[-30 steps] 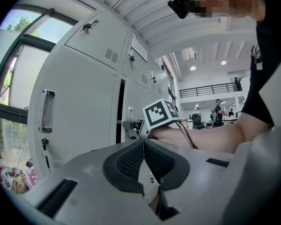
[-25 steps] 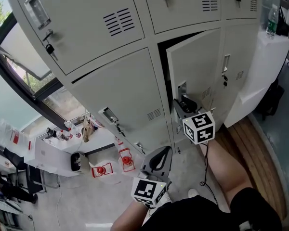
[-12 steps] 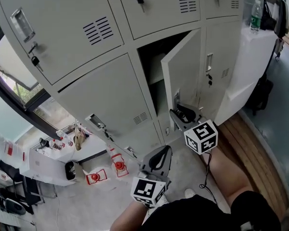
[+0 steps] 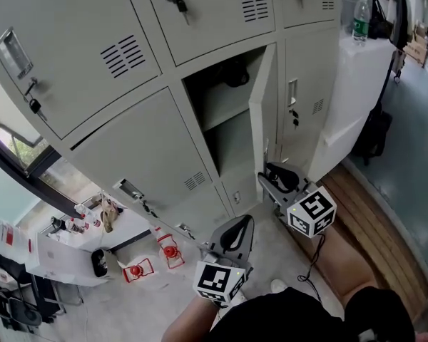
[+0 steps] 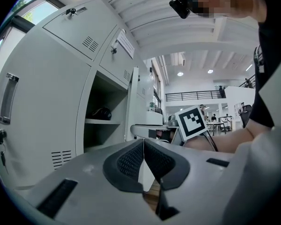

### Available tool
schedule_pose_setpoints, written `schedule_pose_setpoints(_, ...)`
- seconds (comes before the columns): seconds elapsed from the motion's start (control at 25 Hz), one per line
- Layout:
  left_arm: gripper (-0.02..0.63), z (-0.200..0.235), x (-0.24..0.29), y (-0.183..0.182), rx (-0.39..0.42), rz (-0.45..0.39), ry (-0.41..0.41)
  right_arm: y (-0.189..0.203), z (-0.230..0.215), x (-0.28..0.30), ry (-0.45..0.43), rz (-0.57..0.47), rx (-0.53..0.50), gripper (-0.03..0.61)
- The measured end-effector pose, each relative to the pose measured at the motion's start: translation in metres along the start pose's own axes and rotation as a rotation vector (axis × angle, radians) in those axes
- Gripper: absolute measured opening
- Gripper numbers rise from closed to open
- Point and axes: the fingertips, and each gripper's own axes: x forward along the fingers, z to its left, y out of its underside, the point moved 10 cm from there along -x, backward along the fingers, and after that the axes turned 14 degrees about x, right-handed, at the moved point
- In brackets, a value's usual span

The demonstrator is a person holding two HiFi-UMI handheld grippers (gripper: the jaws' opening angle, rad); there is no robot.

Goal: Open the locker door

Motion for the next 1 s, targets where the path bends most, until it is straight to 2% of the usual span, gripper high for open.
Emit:
schedule_pose_setpoints(0.36, 0.017, -0.001, 0.010, 0.000, 0.014, -0.038, 0.029, -0.001, -0.007, -0.032, 0.050, -0.025, -0.041, 0.166)
schedule_pose_setpoints(0.68, 0.017, -0.004, 0.016, -0.004, 0.024, -0.042, 0.057, -0.001, -0.018, -0.062, 0.139, -0.055, -0.040, 0.163)
schedule_pose_setpoints(1.0, 0.017, -0.015, 0.023, -0.006, 0.029, -0.049, 0.091, -0.003, -0.032, -0.089, 0.239, -0.074, -0.034, 0.129)
